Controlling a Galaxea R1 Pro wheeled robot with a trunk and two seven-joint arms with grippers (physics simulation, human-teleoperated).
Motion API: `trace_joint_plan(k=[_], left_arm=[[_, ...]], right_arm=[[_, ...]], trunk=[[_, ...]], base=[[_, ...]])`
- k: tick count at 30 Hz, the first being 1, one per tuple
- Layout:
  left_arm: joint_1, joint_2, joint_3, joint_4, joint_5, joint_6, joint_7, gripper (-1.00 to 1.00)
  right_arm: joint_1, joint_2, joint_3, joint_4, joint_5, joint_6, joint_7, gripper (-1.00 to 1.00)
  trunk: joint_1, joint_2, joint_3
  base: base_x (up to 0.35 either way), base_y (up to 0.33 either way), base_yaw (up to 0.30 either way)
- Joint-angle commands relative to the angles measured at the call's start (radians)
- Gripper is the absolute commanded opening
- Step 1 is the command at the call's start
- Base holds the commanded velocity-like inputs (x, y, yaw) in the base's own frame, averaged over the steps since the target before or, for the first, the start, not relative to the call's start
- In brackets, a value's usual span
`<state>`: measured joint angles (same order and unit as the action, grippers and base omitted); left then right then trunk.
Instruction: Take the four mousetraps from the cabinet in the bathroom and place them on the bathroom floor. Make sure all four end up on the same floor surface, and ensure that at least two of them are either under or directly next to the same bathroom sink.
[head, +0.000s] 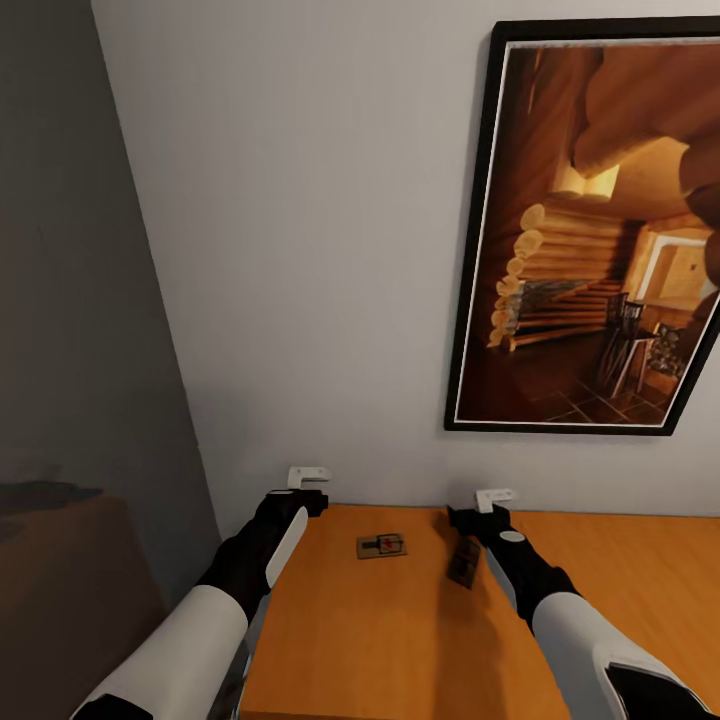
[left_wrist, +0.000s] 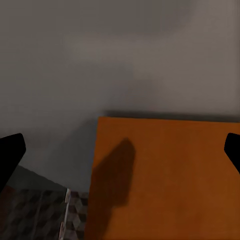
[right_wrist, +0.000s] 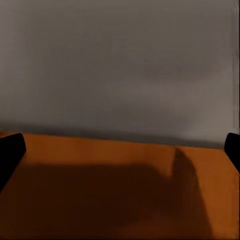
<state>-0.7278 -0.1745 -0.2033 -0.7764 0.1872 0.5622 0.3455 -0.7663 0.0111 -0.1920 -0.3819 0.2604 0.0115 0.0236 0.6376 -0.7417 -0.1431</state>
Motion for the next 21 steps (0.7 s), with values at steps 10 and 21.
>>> trace_joint_plan(k=[10,21], left_arm=[[-0.001,0.000,-0.003,-0.001,0.011,0.002,0.009,1.00],[-0.001,0.000,-0.003,0.000,0.011,0.002,0.008,1.00]], right_arm=[[-0.001,-0.012,-0.007,0.017,0.015,-0.018,0.003,1.00],[-0.001,-0.013,-0.007,0.018,0.016,-0.019,0.003,1.00]], trunk=[[0.000,-0.001,-0.002],[0.000,-0.001,-0.002]], base=[[0.000,0.000,0.000],[0.000,0.000,0.000]])
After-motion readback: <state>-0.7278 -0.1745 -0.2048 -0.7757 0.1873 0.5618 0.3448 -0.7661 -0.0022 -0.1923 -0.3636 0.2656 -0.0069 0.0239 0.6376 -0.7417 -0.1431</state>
